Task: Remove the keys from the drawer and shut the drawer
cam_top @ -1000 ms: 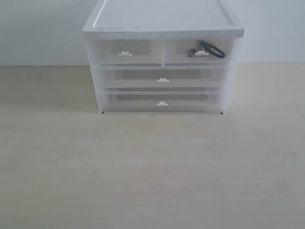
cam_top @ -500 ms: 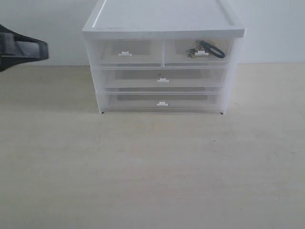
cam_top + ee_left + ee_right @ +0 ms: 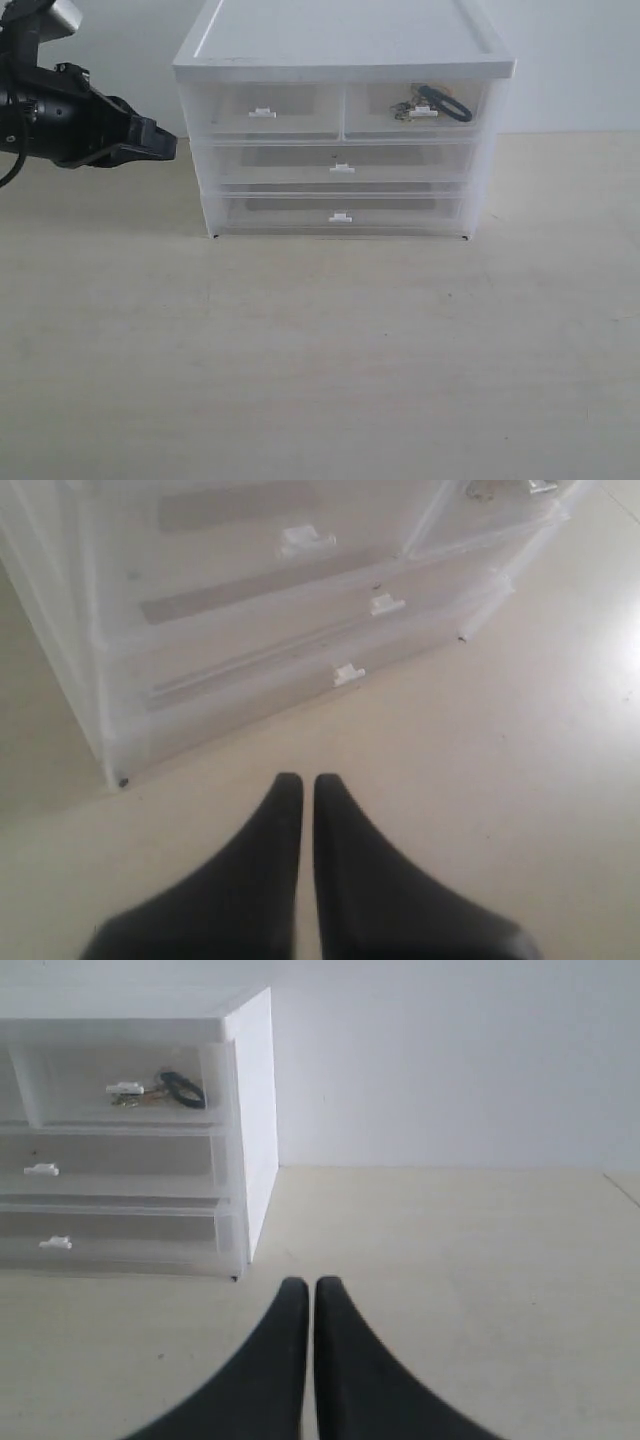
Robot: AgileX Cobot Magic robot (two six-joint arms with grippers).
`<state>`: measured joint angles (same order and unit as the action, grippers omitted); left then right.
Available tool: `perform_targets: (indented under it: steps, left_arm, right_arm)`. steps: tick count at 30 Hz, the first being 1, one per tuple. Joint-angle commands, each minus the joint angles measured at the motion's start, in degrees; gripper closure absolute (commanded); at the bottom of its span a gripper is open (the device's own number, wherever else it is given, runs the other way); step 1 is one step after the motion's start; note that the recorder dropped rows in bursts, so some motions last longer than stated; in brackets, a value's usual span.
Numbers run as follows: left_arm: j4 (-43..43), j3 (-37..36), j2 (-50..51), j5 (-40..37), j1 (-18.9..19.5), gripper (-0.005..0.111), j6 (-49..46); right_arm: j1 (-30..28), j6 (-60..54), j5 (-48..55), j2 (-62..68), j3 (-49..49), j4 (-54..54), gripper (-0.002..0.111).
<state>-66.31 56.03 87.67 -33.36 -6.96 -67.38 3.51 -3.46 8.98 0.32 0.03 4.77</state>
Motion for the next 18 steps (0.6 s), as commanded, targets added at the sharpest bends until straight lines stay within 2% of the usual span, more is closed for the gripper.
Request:
perform_targets:
  steps: [1, 3, 4, 7, 9, 13, 18]
  left_arm:
    - [-3.4, 1.8, 2.0, 0.6, 0.1, 0.103, -3.2]
    - [-3.3, 2.7, 2.4, 0.5, 0.1, 0.103, -3.3]
    - [-3.3, 3.5, 2.6, 0.6, 0.1, 0.103, -3.6]
    - [-3.8, 5.3, 2.9, 0.6, 0.1, 0.103, -3.9]
    - [-3.8, 6.4, 3.1, 0.6, 0.1, 0.103, -4.0]
    - [-3.7, 8.0, 3.8, -0.2, -0.7, 0.103, -4.3]
    - [-2.2, 9.4, 5.9, -0.7, -2.5, 0.103, -6.4]
  right_arm:
    - [0.0, 5.0, -9.3, -0.3, 0.0, 5.1, 0.108]
    - [0.0, 11.6, -16.0, -0.3, 0.0, 10.6, 0.108]
    - [0.4, 13.7, -19.3, -0.3, 0.0, 9.9, 0.108]
    - [3.3, 20.9, -15.0, 0.8, -4.1, 1.9, 0.108]
    - [6.2, 25.6, -16.3, 4.3, -6.2, -1.9, 0.108]
    - [14.2, 28.6, -21.6, 18.4, -11.9, -5.5, 0.108]
    - [20.9, 32.0, -20.4, 38.4, -20.8, -3.4, 0.108]
